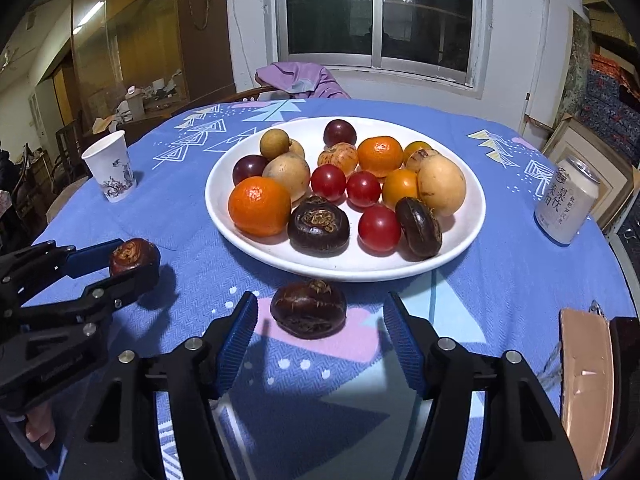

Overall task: Organize fruits
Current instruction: 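Grasp the last dark brown fruit with the right tool while the left tool holds its fruit, then carry both brown fruits onto the white plate and open both tools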

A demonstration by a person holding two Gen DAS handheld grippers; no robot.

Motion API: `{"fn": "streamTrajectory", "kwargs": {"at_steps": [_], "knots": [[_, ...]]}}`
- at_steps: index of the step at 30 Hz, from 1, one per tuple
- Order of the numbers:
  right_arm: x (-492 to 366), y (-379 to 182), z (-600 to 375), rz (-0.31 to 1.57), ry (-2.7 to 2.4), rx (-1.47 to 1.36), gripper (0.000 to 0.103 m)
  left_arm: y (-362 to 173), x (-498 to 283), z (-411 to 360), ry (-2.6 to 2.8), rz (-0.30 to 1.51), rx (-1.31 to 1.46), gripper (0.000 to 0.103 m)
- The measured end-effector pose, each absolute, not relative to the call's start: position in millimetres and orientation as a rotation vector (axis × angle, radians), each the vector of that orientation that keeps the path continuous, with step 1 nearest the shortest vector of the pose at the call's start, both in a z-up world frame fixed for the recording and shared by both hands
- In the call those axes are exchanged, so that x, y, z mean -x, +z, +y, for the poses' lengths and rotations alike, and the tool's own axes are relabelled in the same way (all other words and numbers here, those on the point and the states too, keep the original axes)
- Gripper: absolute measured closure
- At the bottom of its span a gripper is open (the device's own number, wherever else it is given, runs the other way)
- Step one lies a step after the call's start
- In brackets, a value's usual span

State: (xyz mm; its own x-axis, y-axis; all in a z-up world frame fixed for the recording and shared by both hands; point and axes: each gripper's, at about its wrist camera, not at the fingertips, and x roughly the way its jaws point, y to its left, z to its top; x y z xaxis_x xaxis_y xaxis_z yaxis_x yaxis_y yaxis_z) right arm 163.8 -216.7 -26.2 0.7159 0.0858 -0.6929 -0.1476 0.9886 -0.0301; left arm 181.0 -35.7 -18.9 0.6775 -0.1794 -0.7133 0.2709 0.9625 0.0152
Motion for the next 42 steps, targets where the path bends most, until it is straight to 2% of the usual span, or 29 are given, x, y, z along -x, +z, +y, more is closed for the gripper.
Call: {"fn": "streamTrajectory", "kwargs": {"at_steps": [2, 3, 10, 16, 22, 27, 31, 38, 42], "knots": [[-164.9, -28.0, -215.3, 0.77, 0.149, 0.08, 0.06, -19.6, -180.5, -38.4, -0.258, 0.786, -0.13, 0.06], [-164.8, -28.6, -214.1, 0.772, 0.154, 0.083, 0.061, -19.9, -180.2, -39.1, -0.262, 0.787, -0.131, 0.06], [-152.1, -25.0, -215.9, 0.763, 0.179, 0.072, 0.062, -21.1, -177.0, -42.8, -0.271, 0.788, -0.141, 0.06], [-108.3, -9.6, -232.6, 0.724, 0.198, 0.033, 0.062, -17.8, -166.0, -44.0, -0.279, 0.787, -0.133, 0.06], [-89.5, 27.9, -260.3, 0.642, 0.182, -0.009, 0.062, 20.6, -165.7, -52.9, -0.301, 0.731, -0.133, 0.06], [-122.7, 75.0, -277.8, 0.565, 0.145, -0.04, 0.062, 70.0, -213.5, -65.8, -0.272, 0.683, -0.128, 0.06], [-166.9, 79.2, -274.9, 0.576, 0.153, -0.035, 0.062, 83.6, -266.9, -80.4, -0.242, 0.691, -0.122, 0.061], [-227.2, 40.3, -252.6, 0.672, 0.18, 0.02, 0.062, 51.7, -352.9, -105.8, -0.242, 0.797, -0.11, 0.06], [-244.7, 26.7, -246.0, 0.695, 0.169, 0.055, 0.062, 27.9, -376.7, -118.3, -0.256, 0.851, -0.115, 0.06]]}}
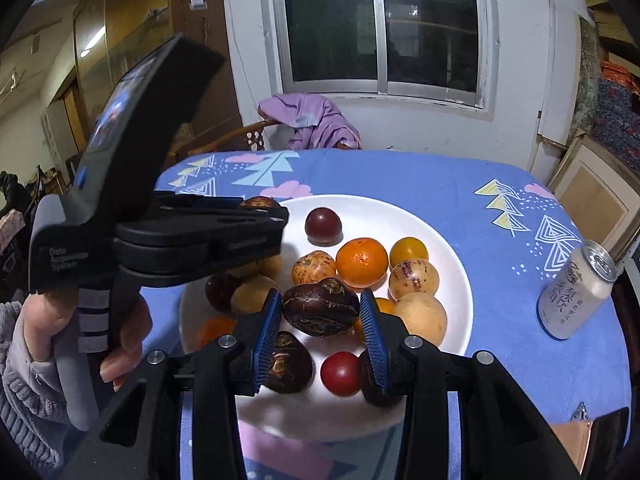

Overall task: Organize fruits
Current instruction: 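Carry both brown fruits onto the white plate and open both tools, then withdraw both open tools away from the plate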

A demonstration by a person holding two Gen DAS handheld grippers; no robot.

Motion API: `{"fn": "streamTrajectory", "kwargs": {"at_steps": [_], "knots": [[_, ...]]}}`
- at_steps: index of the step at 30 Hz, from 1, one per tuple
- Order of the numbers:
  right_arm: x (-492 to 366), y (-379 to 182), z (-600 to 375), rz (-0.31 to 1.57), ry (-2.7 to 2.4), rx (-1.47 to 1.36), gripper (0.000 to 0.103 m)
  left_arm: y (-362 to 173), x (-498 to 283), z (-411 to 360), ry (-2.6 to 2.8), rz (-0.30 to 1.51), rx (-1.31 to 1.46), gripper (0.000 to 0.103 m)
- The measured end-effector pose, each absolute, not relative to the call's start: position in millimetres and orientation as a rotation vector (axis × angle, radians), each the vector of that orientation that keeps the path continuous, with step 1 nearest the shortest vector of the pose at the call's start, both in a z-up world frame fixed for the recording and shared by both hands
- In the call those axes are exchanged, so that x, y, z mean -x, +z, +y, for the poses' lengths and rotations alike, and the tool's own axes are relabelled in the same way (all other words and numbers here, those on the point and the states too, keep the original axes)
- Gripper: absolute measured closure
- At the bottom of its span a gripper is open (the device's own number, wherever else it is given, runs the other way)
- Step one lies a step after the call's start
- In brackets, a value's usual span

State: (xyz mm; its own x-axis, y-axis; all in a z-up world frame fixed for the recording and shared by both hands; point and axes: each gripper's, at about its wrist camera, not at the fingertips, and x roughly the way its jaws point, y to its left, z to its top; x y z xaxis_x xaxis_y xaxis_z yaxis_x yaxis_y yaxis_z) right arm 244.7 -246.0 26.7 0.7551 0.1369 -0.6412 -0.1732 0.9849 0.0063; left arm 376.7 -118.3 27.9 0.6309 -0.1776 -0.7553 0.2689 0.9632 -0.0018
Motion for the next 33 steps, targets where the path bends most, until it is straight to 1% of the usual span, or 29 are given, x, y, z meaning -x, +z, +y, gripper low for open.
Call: {"fn": "streamTrajectory", "kwargs": {"at_steps": [2, 3, 4, 5, 6, 7, 11, 14, 15, 16, 17, 19, 21, 24, 29, 31, 33], "knots": [[-248.2, 24.0, -243.7, 0.698, 0.171, 0.055, 0.061, 21.2, -381.9, -121.9, -0.263, 0.863, -0.109, 0.06], [-248.6, 23.5, -242.9, 0.697, 0.168, 0.063, 0.061, 18.0, -384.4, -123.4, -0.27, 0.872, -0.105, 0.056], [-248.3, 24.0, -242.4, 0.689, 0.156, 0.071, 0.054, 16.3, -386.4, -125.1, -0.267, 0.876, -0.111, 0.053], [-247.0, 25.1, -242.7, 0.679, 0.146, 0.073, 0.041, 16.1, -387.2, -126.4, -0.252, 0.872, -0.12, 0.045], [-244.3, 27.2, -243.2, 0.666, 0.145, 0.072, 0.037, 16.8, -386.4, -126.6, -0.242, 0.863, -0.12, 0.035], [-241.9, 29.0, -243.8, 0.659, 0.145, 0.076, 0.036, 19.9, -384.1, -125.6, -0.24, 0.85, -0.112, 0.033], [-222.8, 52.1, -253.7, 0.605, 0.141, 0.048, 0.036, 42.1, -366.0, -110.5, -0.231, 0.81, -0.081, 0.033], [-195.1, 76.3, -265.2, 0.546, 0.15, -0.014, 0.036, 69.0, -335.0, -88.9, -0.197, 0.755, -0.082, 0.031], [-180.9, 83.4, -269.1, 0.525, 0.154, -0.035, 0.035, 77.9, -319.4, -79.7, -0.177, 0.73, -0.084, 0.024], [-169.9, 86.9, -271.4, 0.511, 0.154, -0.048, 0.031, 84.5, -303.6, -71.3, -0.147, 0.708, -0.085, 0.018], [-156.7, 89.2, -273.2, 0.497, 0.15, -0.062, 0.026, 90.0, -282.4, -61.1, -0.107, 0.684, -0.084, 0.01], [-131.7, 86.4, -275.3, 0.481, 0.138, -0.083, 0.021, 91.3, -249.1, -47.1, -0.074, 0.658, -0.08, 0.009], [-104.2, 73.4, -274.8, 0.481, 0.109, -0.097, 0.02, 81.4, -211.8, -34.9, -0.039, 0.665, -0.079, 0.008], [-69.9, 42.8, -273.6, 0.512, 0.066, -0.126, 0.01, 56.0, -159.0, -26.0, -0.019, 0.675, -0.051, 0.006], [-35.5, 3.8, -263.9, 0.563, 0.015, -0.058, 0.01, 13.4, -96.6, -26.9, -0.042, 0.69, -0.037, 0.006], [-30.9, 2.3, -261.4, 0.55, -0.003, -0.041, 0.01, 7.8, -86.3, -28.1, -0.048, 0.687, -0.044, 0.006], [-29.9, 9.1, -261.5, 0.514, -0.019, -0.039, 0.01, 15.1, -85.9, -31.4, -0.055, 0.674, -0.054, 0.006]]}}
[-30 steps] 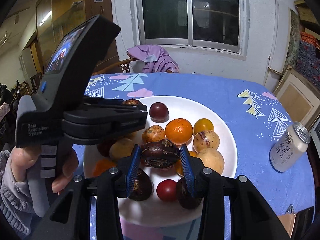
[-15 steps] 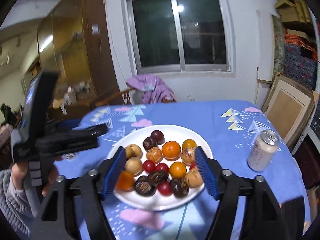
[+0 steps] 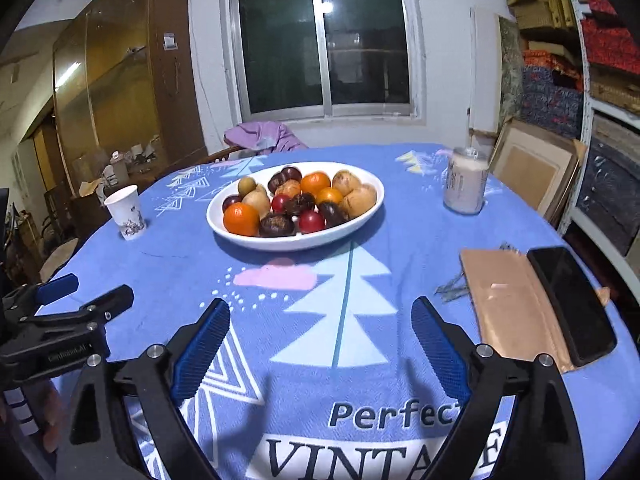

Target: Organize fruits

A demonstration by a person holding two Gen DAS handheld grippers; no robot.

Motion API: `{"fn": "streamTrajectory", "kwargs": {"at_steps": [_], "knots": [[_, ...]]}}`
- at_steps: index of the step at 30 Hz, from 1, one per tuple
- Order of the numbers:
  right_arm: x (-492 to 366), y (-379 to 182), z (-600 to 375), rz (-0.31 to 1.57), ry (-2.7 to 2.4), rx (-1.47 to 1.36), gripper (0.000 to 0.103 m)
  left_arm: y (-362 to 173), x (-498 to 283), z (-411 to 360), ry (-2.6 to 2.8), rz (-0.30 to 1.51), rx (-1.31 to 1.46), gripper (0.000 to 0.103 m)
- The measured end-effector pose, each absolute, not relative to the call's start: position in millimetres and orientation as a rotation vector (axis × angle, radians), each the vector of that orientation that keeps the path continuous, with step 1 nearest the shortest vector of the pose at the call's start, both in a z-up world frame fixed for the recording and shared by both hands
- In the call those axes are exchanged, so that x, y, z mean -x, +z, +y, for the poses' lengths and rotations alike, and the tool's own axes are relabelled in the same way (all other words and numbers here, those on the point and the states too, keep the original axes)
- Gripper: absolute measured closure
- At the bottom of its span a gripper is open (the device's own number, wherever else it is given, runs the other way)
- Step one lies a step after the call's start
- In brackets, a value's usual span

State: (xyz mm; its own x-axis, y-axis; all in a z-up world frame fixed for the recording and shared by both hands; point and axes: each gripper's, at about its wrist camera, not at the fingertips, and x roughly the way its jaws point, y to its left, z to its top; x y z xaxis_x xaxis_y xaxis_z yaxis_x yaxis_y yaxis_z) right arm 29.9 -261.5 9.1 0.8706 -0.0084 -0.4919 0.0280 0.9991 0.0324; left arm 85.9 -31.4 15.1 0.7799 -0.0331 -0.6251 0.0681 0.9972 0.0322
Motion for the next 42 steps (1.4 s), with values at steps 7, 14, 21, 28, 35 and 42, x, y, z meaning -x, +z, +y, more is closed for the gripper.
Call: {"fn": "streamTrajectory", "kwargs": {"at_steps": [7, 14, 21, 28, 35, 42], "knots": [[-66.1, 35.6, -266.2, 0.527, -0.018, -0.066, 0.01, 51.9, -108.2, -51.0, -0.063, 0.592, -0.054, 0.004], [-86.3, 16.3, -269.4, 0.566, -0.025, -0.049, 0.003, 44.2, -129.5, -58.7, -0.113, 0.584, -0.058, 0.004], [-78.5, 17.7, -260.2, 0.532, -0.025, 0.006, 0.003, 27.1, -142.5, -46.0, -0.113, 0.662, 0.029, 0.004], [-71.4, 16.0, -243.2, 0.514, -0.014, 0.107, 0.003, 26.8, -131.8, -52.5, -0.107, 0.627, -0.021, 0.004], [-69.5, 14.3, -236.9, 0.52, -0.011, 0.141, 0.003, 26.8, -128.2, -56.8, -0.106, 0.618, -0.054, 0.004], [-71.1, 12.9, -239.0, 0.54, -0.009, 0.124, 0.003, 27.6, -122.7, -58.7, -0.115, 0.594, -0.064, 0.004]]}}
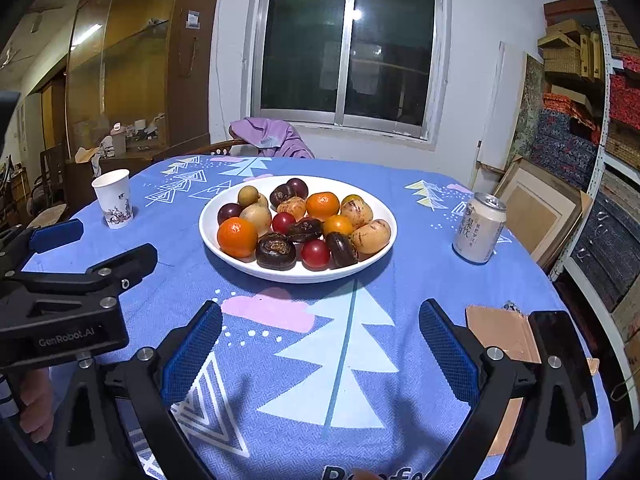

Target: Organize fruits

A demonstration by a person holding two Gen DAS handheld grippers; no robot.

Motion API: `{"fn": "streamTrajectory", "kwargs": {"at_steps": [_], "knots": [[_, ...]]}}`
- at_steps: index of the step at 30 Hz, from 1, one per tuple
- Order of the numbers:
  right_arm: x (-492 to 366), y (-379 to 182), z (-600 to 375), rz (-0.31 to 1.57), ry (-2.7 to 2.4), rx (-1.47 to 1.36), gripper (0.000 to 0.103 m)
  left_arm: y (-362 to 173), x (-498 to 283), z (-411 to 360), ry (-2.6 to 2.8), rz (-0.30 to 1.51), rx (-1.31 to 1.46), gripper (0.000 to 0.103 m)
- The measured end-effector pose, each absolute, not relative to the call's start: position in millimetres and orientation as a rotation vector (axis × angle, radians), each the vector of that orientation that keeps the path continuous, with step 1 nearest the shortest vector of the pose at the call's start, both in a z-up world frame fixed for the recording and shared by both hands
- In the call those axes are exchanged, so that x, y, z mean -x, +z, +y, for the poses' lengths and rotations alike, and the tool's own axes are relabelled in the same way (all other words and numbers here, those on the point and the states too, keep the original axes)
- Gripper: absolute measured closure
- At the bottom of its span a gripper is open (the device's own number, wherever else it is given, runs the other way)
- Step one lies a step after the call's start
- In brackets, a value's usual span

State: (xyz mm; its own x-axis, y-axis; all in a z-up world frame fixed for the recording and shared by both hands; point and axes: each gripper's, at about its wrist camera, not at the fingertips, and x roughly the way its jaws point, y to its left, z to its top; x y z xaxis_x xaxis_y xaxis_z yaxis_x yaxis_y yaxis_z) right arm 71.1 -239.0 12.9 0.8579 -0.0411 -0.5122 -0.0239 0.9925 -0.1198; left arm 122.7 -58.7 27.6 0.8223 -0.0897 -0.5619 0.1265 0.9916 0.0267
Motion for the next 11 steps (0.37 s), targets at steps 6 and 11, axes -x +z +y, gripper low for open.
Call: {"fn": "streamTrajectory", "kwargs": {"at_steps": [6, 11], "knots": [[-71.2, 12.5, -239.5, 0.542, -0.008, 0.12, 0.003, 29.6, -119.5, -60.8, -0.117, 0.582, -0.075, 0.004], [-71.1, 11.0, -240.7, 0.55, -0.009, 0.114, 0.003, 29.7, -119.1, -59.1, -0.108, 0.586, -0.075, 0.004]]}}
